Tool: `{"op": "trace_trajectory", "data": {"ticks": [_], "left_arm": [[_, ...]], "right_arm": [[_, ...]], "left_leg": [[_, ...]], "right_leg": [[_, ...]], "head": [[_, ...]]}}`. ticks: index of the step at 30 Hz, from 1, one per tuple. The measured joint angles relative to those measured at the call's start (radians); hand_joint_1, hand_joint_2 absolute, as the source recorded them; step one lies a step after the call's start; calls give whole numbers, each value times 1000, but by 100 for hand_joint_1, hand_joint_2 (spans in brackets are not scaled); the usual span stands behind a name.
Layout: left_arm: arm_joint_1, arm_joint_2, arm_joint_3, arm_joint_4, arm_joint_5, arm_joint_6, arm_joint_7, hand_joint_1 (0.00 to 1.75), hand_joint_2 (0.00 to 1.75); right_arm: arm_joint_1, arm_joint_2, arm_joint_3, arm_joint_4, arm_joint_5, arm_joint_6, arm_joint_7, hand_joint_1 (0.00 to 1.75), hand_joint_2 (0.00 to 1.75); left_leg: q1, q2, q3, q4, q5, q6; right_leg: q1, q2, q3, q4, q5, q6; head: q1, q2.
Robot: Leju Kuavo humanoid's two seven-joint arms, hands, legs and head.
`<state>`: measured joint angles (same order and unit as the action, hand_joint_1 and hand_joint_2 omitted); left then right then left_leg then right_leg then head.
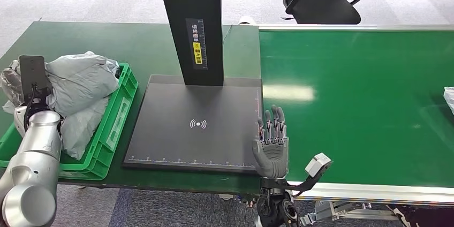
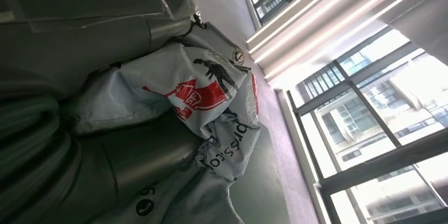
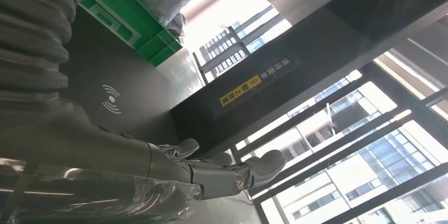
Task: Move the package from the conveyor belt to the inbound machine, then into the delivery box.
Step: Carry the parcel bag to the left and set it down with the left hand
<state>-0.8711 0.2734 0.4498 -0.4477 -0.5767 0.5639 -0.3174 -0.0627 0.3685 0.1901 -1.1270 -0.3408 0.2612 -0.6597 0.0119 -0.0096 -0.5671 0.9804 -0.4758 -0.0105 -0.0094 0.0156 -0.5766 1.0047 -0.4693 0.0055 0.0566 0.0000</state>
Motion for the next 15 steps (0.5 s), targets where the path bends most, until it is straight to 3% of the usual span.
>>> {"op": "trace_trajectory", "data": {"ticks": [7, 15], "left_arm": [[26, 42, 59, 29, -6, 3, 38, 175, 175], [37, 59, 87, 47, -7, 5, 39, 175, 175]], "right_arm": [[0, 0, -3, 8, 10, 19, -3, 0, 175], [0, 0, -5, 13, 12, 21, -4, 0, 175]], "left_leg": [[0, 0, 0, 0, 0, 0], [0, 0, 0, 0, 0, 0]], "right_leg": [[0, 0, 0, 0, 0, 0], [0, 0, 0, 0, 0, 0]], "head": [[0, 0], [0, 0]]}}
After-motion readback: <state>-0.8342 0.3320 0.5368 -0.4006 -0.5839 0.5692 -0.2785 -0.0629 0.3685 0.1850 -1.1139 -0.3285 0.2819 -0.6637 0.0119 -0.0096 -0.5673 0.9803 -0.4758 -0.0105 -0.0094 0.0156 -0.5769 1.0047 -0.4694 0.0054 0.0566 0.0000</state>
